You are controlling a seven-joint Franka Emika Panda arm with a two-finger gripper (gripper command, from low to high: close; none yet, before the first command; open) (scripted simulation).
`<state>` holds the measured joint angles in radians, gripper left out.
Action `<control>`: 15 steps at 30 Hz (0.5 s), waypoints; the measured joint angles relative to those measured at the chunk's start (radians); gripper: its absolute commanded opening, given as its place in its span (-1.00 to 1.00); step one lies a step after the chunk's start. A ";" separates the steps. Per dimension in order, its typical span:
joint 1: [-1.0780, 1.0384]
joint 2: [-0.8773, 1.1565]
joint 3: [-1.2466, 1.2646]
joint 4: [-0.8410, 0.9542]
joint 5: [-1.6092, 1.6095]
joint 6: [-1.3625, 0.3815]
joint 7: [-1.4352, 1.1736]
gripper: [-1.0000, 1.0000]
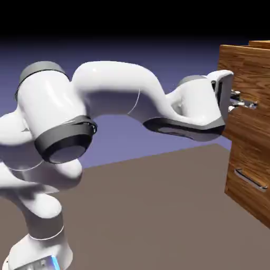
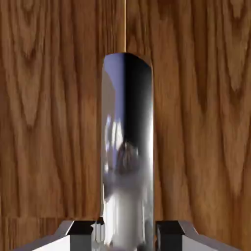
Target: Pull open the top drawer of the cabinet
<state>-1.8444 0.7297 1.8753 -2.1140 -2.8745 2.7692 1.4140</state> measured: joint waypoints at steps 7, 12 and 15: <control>-0.254 0.090 0.193 -0.197 0.038 -0.003 -0.045 -1.00; -0.435 0.181 0.317 -0.336 0.079 0.019 -0.086 -1.00; -0.467 0.199 0.338 -0.360 0.087 0.025 -0.094 1.00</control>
<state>-2.3111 0.9282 2.2132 -2.4738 -2.7875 2.7942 1.3200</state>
